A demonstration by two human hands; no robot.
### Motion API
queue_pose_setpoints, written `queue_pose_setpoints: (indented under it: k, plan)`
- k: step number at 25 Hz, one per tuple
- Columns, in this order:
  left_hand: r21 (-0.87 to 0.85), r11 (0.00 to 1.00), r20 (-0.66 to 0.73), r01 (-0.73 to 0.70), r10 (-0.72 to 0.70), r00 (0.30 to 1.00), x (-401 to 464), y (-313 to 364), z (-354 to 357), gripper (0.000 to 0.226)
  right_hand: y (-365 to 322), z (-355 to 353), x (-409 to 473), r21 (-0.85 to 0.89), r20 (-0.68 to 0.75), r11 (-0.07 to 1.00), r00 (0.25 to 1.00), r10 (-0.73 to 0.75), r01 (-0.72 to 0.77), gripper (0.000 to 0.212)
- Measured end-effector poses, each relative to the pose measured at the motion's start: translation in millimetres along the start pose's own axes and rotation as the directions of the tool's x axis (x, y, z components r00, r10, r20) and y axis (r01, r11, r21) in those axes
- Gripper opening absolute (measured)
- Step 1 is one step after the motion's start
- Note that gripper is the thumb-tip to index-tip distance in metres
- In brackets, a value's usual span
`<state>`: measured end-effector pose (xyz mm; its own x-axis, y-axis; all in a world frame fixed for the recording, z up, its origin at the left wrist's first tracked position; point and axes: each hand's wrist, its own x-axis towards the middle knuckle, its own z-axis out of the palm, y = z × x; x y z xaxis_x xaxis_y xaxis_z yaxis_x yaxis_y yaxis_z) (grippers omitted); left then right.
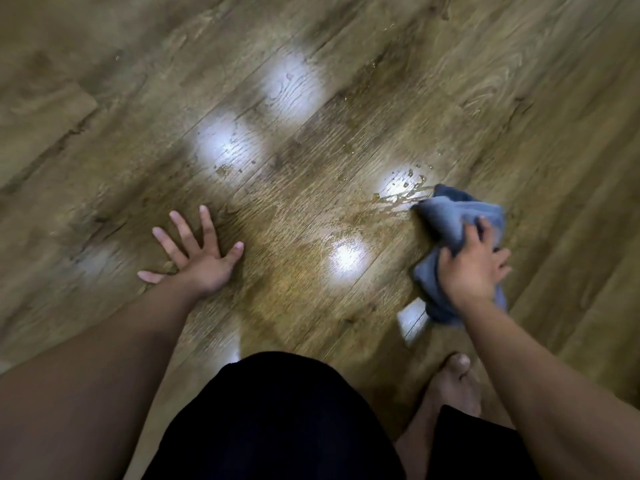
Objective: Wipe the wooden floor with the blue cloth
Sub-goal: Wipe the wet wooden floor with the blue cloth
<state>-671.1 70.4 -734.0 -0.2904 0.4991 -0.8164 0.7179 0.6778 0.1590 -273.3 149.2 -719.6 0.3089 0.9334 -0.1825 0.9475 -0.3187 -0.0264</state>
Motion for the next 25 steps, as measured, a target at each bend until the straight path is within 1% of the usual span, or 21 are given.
queue_pose_setpoints:
  k: [1,2,4,5,6,7,8,9,10,11,12,13,14,15,16,17,18,20,21,23,25]
  plan:
    - [-0.002,1.000,-0.001,-0.002,0.002,1.000,-1,1,0,0.084,2,-1,5,0.022,0.003,0.998,0.998,0.058,-0.058,0.060]
    - [-0.005,1.000,-0.003,-0.003,0.003,1.000,-2,2,0,0.084,-2,2,2,0.016,0.000,0.997,0.997,0.079,-0.079,0.060]
    - [-0.012,1.000,-0.004,0.001,-0.001,1.000,-4,4,1,0.084,-26,10,-24,-0.027,-0.027,0.999,0.999,0.042,-0.043,0.062]
    - [-0.015,1.000,-0.004,0.003,-0.003,1.000,-5,4,1,0.085,-42,15,-46,-0.040,-0.035,0.999,0.999,-0.012,0.010,0.064]
    - [-0.014,1.000,-0.006,0.004,-0.004,1.000,-5,5,1,0.085,-59,21,-70,-0.039,-0.030,0.994,0.995,-0.100,0.099,0.067]
    - [-0.012,1.000,-0.009,0.006,-0.006,1.000,-6,5,1,0.085,-76,28,-98,-0.028,-0.020,0.975,0.975,-0.219,0.219,0.069]
    - [-0.013,1.000,-0.011,0.011,-0.011,1.000,-7,6,1,0.085,-92,37,-128,-0.011,-0.021,0.934,0.934,-0.358,0.358,0.071]
    - [-0.017,1.000,-0.014,0.018,-0.018,1.000,-7,6,1,0.085,-106,47,-157,-0.006,-0.014,0.865,0.865,-0.502,0.502,0.070]
    - [-0.019,1.000,-0.021,0.024,-0.025,0.999,-7,8,2,0.085,-117,56,-185,-0.025,0.006,0.777,0.778,-0.629,0.629,0.066]
    - [-0.019,0.999,-0.034,0.030,-0.031,0.999,-8,9,2,0.085,-124,63,-207,-0.043,0.026,0.693,0.694,-0.720,0.720,0.059]
    - [-0.016,0.999,-0.049,0.034,-0.035,0.998,-7,9,4,0.085,-128,67,-219,-0.041,0.034,0.632,0.633,-0.774,0.774,0.052]
    - [-0.014,0.999,-0.062,0.036,-0.037,0.997,-7,9,4,0.085,-127,69,-219,-0.039,0.024,0.578,0.579,-0.815,0.815,0.050]
    - [-0.014,0.999,-0.070,0.036,-0.037,0.997,-7,9,4,0.085,-122,69,-209,-0.044,0.014,0.527,0.528,-0.849,0.849,0.053]
    - [-0.014,0.999,-0.075,0.036,-0.037,0.997,-7,9,4,0.085,-114,66,-193,-0.047,0.023,0.494,0.495,-0.868,0.868,0.059]
    - [-0.014,0.999,-0.075,0.035,-0.036,0.997,-8,9,3,0.086,-103,59,-171,-0.059,0.041,0.498,0.501,-0.865,0.865,0.066]
    - [-0.016,0.999,-0.073,0.032,-0.034,0.997,-8,9,3,0.086,-92,51,-145,-0.075,0.048,0.554,0.558,-0.828,0.829,0.069]
    - [-0.022,0.999,-0.071,0.031,-0.032,0.997,-8,9,3,0.086,-82,42,-117,-0.093,0.025,0.650,0.654,-0.756,0.755,0.069]
    - [-0.031,0.999,-0.069,0.033,-0.035,0.997,-9,9,2,0.086,-62,26,-59,-0.093,-0.033,0.845,0.846,-0.532,0.527,0.067]
    - [-0.029,0.999,-0.069,0.034,-0.036,0.997,-10,10,1,0.086,-52,17,-32,-0.070,-0.031,0.908,0.909,-0.415,0.412,0.065]
    - [-0.026,0.999,-0.068,0.031,-0.033,0.997,-11,9,2,0.086,-31,3,13,-0.013,-0.005,0.968,0.968,-0.253,0.253,0.061]
    - [-0.029,0.999,-0.066,0.027,-0.029,0.997,-11,9,1,0.086,-21,-5,35,0.027,0.014,0.989,0.989,-0.148,0.148,0.059]
